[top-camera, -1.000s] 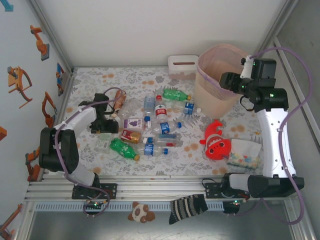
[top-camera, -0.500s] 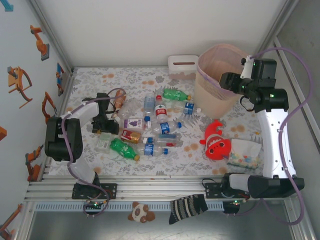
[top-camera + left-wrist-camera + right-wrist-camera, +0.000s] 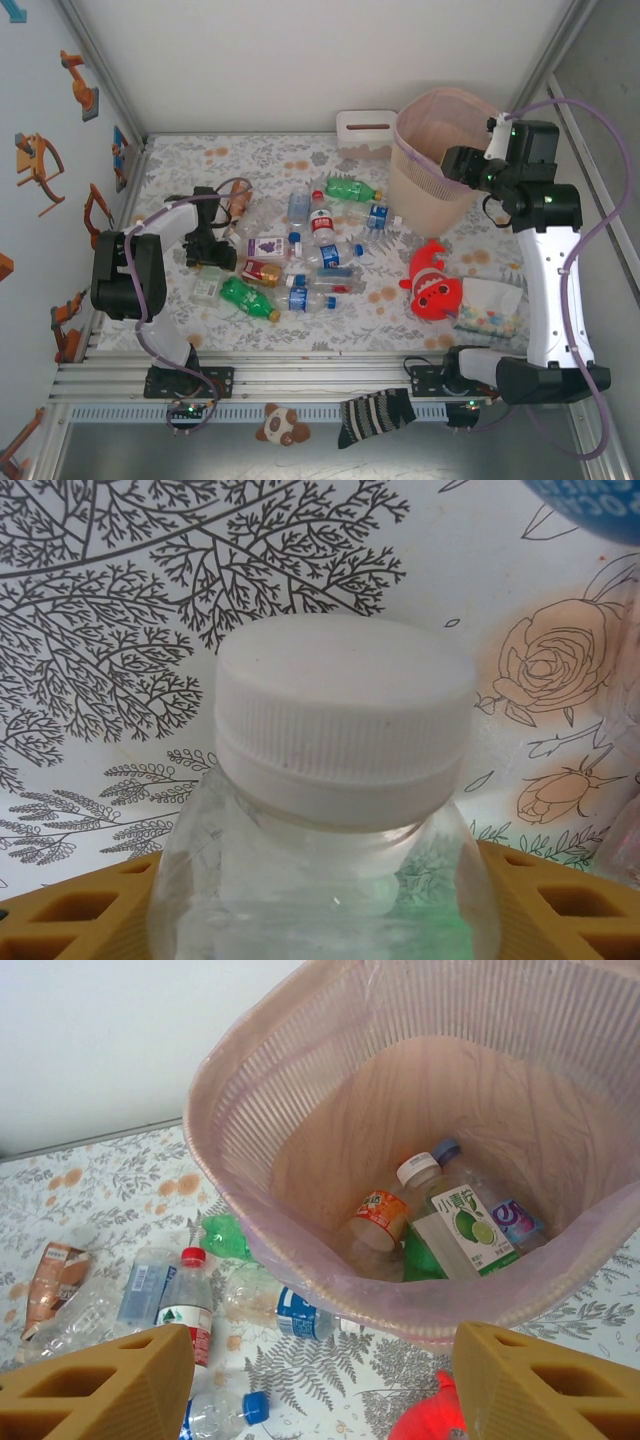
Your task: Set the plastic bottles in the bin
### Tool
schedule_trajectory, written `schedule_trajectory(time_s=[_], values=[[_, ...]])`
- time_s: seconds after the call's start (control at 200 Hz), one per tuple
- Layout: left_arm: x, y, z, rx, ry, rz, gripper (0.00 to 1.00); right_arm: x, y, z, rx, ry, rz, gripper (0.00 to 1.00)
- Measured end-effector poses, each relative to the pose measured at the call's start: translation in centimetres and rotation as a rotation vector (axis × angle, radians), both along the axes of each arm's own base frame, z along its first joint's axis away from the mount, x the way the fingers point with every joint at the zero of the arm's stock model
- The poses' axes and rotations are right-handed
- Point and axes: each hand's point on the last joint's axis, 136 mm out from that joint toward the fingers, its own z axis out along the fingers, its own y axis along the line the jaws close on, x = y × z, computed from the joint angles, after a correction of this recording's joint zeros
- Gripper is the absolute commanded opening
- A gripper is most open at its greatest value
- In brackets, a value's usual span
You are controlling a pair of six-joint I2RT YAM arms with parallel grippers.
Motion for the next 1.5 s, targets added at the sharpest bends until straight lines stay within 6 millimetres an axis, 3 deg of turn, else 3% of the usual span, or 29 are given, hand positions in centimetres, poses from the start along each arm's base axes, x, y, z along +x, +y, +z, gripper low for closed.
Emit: schedule_trajectory(time_s=[0.145, 0.25, 0.521, 0.661, 0.761, 1.041, 1.327, 1.497], values=[[0.4, -0.1, 1.3, -0.009, -0.048, -0.003, 0.60, -0.3, 0.5, -0.2, 0.016, 0.004, 0.013, 0.68], [1.4, -0.3, 3.7, -0.027, -0.136, -0.019, 0.59, -0.5, 1.5, -0.2, 0.040, 0.002, 0.042, 0.67], [3.4, -3.1, 13.0, -0.205, -0.477, -0.156, 0.59, -1.1, 5.3, 0.0, 0.087, -0.009, 0.151, 0.67], [3.3, -5.7, 18.0, -0.363, -0.691, -0.264, 0.59, -1.6, 8.7, 0.3, 0.097, -0.022, 0.254, 0.67], [2.6, -7.4, 20.1, -0.462, -0.806, -0.350, 0.59, -2.1, 11.6, 0.1, 0.100, -0.018, 0.338, 0.67], [0.2, -11.0, 21.6, -0.605, -0.997, -0.593, 0.53, -4.0, 19.2, -1.0, 0.099, 0.000, 0.550, 0.67], [-0.6, -12.9, 21.0, -0.655, -1.036, -0.680, 0.52, -6.3, 26.4, -2.4, 0.088, 0.006, 0.721, 0.67], [-1.1, -13.4, 21.9, -0.671, -1.071, -0.711, 0.53, -7.0, 30.0, -4.1, 0.084, 0.032, 0.769, 0.67]])
